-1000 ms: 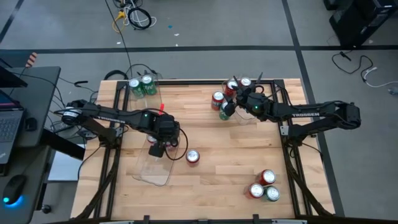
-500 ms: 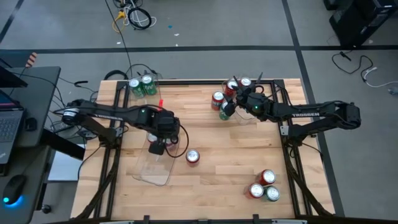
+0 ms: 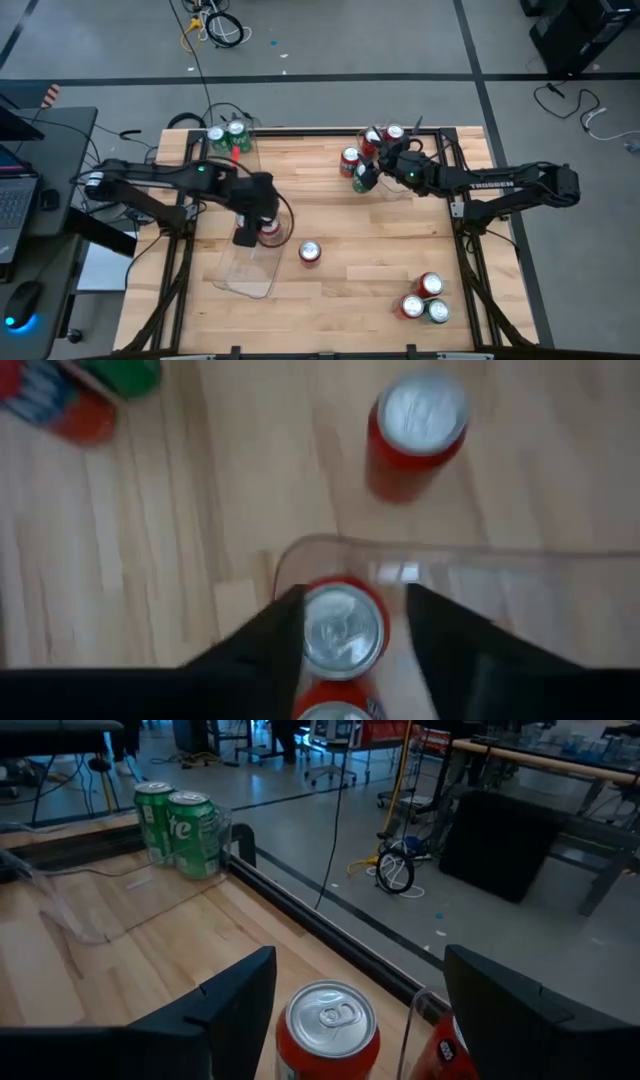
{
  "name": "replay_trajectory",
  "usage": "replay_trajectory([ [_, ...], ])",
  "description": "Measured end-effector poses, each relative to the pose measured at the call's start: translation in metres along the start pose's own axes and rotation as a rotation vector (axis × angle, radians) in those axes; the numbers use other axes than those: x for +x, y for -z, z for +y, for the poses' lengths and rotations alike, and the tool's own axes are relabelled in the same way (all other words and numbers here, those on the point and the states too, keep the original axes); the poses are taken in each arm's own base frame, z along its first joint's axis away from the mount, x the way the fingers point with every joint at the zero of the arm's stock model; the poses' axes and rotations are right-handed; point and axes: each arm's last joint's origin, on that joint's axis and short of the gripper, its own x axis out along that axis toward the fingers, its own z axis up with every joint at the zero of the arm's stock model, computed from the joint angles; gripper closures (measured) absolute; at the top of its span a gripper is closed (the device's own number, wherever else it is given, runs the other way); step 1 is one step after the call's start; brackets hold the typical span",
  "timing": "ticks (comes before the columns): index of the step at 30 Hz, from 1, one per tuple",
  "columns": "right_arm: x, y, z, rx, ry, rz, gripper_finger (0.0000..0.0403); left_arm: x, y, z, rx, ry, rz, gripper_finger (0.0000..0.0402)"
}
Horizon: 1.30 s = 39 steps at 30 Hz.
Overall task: Sort soda cans
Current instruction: Put the top green soda can into the top left transparent bin
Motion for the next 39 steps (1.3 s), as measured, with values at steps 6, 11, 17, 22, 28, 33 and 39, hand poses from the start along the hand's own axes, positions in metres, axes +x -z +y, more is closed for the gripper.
replay_trajectory([
  [6,-0.001,0.000,0.003,-0.024,-0.049,-0.004,0.0167,-0.016,0.026,-0.005,-0.002,0.039,-0.206,0.0365],
  [11,-0.002,-0.004,0.008,0.009,-0.189,-0.028,0.0226,-0.014,0.045,-0.008,0.000,0.039,-0.369,0.0392],
  [17,-0.005,-0.005,0.015,0.022,-0.305,-0.042,0.0301,0.002,0.063,-0.011,0.032,0.016,-0.535,0.0397],
  [22,-0.013,-0.006,0.026,0.008,-0.372,-0.054,0.0355,0.015,0.070,-0.013,0.066,0.009,-0.672,0.0398],
  [28,-0.021,-0.002,0.043,-0.010,-0.444,-0.058,0.0385,0.024,0.071,-0.014,0.088,0.026,-0.832,0.0398],
  [33,-0.022,0.004,0.059,-0.016,-0.491,-0.058,0.0385,0.029,0.072,-0.015,0.095,0.024,-0.908,0.0398],
  [39,-0.020,0.009,0.077,0.015,-0.529,-0.014,0.0377,0.034,0.072,-0.012,0.022,-0.066,-0.867,0.0395],
])
